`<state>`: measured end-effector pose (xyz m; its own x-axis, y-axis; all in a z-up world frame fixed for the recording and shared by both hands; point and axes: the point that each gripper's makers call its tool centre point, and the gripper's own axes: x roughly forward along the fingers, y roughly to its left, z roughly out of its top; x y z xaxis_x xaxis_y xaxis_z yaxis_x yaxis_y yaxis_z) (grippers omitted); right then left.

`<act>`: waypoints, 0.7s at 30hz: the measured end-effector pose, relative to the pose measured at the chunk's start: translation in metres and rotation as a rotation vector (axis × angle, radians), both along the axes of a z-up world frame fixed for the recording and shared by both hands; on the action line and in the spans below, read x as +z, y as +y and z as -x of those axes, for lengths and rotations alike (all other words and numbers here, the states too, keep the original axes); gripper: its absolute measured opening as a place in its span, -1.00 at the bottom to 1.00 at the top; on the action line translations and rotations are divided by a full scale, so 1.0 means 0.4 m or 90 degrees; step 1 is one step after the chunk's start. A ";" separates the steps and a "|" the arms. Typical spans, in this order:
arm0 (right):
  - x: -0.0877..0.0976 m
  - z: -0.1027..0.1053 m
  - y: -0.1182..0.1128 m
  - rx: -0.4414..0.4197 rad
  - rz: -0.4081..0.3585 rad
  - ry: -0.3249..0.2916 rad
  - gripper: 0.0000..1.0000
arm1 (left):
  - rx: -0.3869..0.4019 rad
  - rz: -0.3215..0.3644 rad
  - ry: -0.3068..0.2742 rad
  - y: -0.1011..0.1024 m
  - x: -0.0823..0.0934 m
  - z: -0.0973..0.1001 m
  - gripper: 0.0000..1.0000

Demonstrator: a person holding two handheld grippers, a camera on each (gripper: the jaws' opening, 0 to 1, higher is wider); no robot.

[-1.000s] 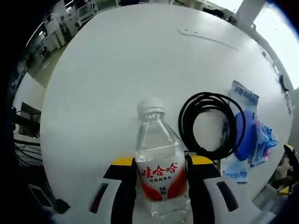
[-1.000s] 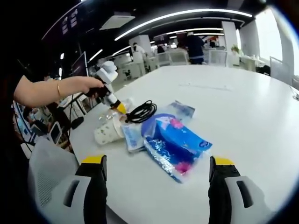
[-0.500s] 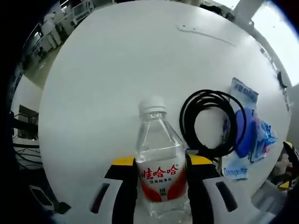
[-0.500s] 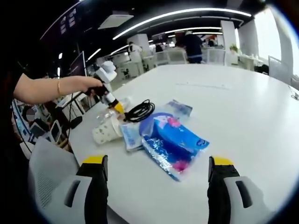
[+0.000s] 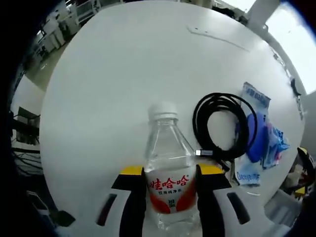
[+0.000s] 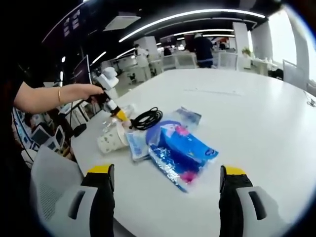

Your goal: Arrange the tabletop items into an orderly group along one side of the table until the central work area is clear of visible clutter.

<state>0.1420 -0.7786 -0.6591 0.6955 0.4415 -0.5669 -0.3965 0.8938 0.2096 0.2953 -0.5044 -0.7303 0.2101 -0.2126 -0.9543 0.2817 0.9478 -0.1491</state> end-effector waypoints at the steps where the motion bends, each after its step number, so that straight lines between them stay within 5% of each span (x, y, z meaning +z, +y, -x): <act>1: 0.001 0.000 0.000 0.001 0.000 -0.001 0.73 | 0.001 0.001 -0.003 0.001 0.003 -0.001 -0.26; 21: 0.027 -0.008 0.011 0.016 0.002 -0.020 0.74 | 0.000 0.043 -0.120 0.032 0.104 -0.025 -0.29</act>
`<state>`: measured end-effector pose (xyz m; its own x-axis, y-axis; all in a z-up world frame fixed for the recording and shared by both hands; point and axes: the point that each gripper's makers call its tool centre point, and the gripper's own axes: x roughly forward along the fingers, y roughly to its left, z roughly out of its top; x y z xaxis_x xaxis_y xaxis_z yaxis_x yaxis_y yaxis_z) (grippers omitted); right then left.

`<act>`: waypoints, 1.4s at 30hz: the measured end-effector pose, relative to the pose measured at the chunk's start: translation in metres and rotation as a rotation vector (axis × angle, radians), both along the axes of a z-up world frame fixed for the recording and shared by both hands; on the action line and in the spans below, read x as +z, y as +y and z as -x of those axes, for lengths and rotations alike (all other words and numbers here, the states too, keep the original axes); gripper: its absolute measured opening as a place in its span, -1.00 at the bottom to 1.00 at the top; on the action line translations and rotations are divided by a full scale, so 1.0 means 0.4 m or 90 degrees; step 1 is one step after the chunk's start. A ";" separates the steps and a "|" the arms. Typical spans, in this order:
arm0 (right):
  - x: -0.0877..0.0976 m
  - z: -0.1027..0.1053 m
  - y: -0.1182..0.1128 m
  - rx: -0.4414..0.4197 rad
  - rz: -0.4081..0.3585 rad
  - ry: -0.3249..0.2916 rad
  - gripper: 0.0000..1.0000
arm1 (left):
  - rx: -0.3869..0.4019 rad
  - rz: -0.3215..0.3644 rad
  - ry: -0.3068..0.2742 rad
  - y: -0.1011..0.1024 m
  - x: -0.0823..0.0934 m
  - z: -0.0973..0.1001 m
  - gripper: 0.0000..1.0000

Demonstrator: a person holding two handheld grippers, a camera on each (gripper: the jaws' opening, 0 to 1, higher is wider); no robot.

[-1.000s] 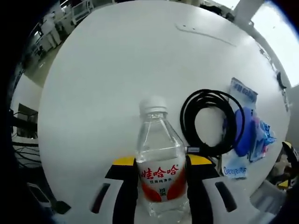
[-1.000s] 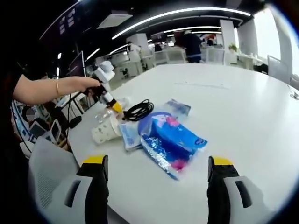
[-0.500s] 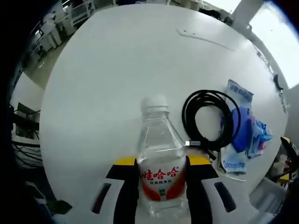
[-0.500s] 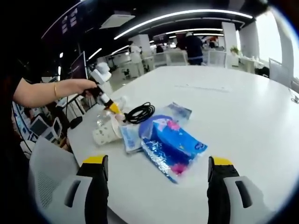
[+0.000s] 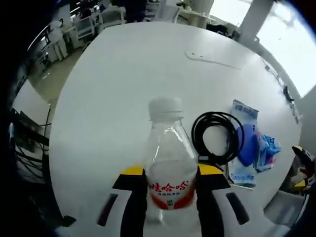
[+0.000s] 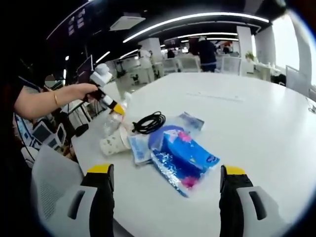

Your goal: Arrange the tabletop items into an orderly group along one side of the table until the central work area is clear of visible clutter.

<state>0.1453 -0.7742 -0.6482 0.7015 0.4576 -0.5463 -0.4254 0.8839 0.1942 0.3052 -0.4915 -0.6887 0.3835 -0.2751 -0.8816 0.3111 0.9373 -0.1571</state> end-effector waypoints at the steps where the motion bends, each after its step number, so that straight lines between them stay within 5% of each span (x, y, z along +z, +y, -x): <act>1: 0.000 0.000 0.001 0.000 0.000 0.000 0.74 | 0.002 0.002 -0.006 0.002 0.003 0.000 -0.29; 14: 0.007 -0.010 0.014 0.015 0.009 -0.005 0.74 | 0.053 0.065 -0.111 0.010 0.051 0.002 -0.29; 29: -0.002 -0.013 0.020 0.025 0.025 -0.012 0.75 | 0.081 0.051 -0.275 0.005 0.079 0.028 -0.27; 37: -0.004 -0.007 0.032 0.031 0.022 -0.010 0.75 | 0.140 0.061 -0.344 0.026 0.086 0.047 -0.27; 42: -0.005 -0.004 0.037 0.034 0.023 -0.009 0.75 | 0.122 0.048 -0.393 0.015 0.090 0.063 -0.26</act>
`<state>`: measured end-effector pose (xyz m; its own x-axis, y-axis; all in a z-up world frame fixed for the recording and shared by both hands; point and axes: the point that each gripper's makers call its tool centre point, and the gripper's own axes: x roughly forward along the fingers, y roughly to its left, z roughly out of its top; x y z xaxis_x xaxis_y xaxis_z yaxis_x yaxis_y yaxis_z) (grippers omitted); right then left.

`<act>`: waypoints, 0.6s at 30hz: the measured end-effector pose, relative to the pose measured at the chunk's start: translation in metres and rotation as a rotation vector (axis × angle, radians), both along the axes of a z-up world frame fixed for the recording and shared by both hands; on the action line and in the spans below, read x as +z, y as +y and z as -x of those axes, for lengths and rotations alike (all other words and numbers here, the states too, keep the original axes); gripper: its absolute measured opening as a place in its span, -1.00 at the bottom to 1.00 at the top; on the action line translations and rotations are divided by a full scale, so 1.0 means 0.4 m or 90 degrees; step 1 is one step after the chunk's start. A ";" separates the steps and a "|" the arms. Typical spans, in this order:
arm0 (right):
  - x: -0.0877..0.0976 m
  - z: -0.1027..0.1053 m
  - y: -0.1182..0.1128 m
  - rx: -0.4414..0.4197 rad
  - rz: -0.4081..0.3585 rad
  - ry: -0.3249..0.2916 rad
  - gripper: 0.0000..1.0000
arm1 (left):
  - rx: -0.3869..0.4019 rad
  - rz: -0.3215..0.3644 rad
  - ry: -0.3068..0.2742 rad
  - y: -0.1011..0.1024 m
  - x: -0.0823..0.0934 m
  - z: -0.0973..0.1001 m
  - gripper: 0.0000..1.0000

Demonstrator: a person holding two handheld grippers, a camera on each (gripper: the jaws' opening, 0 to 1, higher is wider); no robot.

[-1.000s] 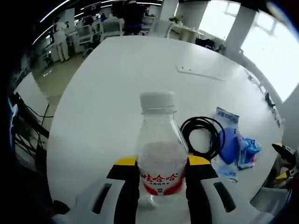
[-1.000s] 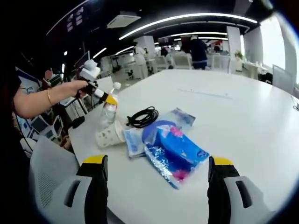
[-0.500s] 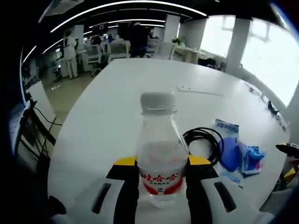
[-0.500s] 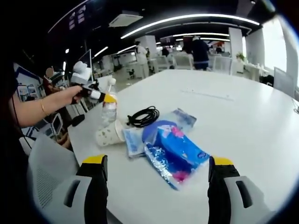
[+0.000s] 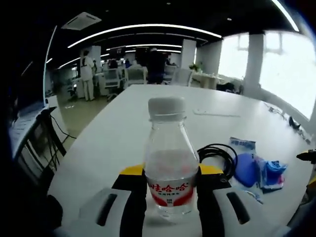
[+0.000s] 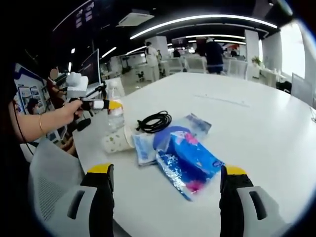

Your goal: Arrange the tabletop items into an orderly group along one side of the table until the central work area is clear of visible clutter.

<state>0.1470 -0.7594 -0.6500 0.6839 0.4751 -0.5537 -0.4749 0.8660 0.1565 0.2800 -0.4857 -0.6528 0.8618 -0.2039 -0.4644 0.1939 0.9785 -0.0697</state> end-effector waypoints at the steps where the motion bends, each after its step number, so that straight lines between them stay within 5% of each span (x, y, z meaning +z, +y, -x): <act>1: 0.001 0.000 0.001 0.000 -0.002 0.000 0.74 | 0.000 -0.003 -0.006 -0.003 0.002 0.003 -0.26; 18: 0.009 0.007 0.005 0.005 -0.001 -0.007 0.78 | 0.035 -0.007 -0.049 0.010 0.002 0.031 -0.25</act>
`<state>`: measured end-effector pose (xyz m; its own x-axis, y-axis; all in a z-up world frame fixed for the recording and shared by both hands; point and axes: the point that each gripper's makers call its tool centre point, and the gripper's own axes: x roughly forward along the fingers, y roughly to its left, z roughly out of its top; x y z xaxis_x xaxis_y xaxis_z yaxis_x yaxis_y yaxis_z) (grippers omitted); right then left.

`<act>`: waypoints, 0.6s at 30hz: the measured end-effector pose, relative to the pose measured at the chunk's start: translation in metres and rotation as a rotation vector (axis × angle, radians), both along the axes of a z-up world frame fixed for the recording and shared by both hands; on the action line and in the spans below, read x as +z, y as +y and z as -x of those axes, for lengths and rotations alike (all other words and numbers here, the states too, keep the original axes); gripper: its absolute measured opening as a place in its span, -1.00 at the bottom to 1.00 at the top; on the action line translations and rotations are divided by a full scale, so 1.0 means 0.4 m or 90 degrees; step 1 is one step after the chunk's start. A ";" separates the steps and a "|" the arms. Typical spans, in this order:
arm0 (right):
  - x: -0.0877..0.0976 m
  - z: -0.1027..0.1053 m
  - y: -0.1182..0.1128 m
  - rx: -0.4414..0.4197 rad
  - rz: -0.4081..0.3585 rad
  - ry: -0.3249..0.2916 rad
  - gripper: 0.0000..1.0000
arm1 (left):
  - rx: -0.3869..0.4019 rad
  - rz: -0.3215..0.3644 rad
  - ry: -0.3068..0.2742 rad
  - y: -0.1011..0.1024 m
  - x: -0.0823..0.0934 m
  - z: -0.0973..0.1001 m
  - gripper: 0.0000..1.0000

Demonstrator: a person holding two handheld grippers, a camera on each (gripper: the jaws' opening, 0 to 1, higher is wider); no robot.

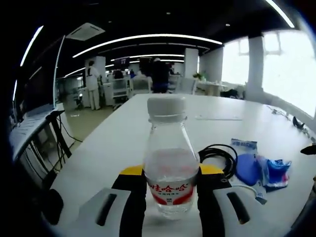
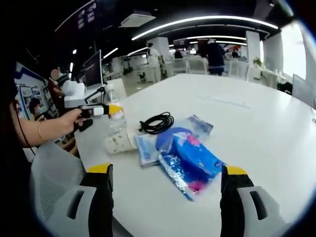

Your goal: Arrange the tabletop items into an orderly group along one side of the table until the central work area is clear of visible clutter.

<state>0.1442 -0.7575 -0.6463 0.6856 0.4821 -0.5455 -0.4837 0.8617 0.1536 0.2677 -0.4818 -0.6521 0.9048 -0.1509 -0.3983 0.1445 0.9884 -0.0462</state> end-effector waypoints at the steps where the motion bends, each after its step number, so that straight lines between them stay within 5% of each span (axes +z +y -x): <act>1: 0.003 -0.001 -0.001 -0.003 0.001 -0.002 0.79 | 0.000 0.000 -0.002 -0.001 0.000 0.002 -0.25; 18: 0.020 0.007 -0.007 -0.006 0.007 -0.014 0.81 | 0.008 -0.036 -0.032 -0.011 -0.002 0.034 -0.24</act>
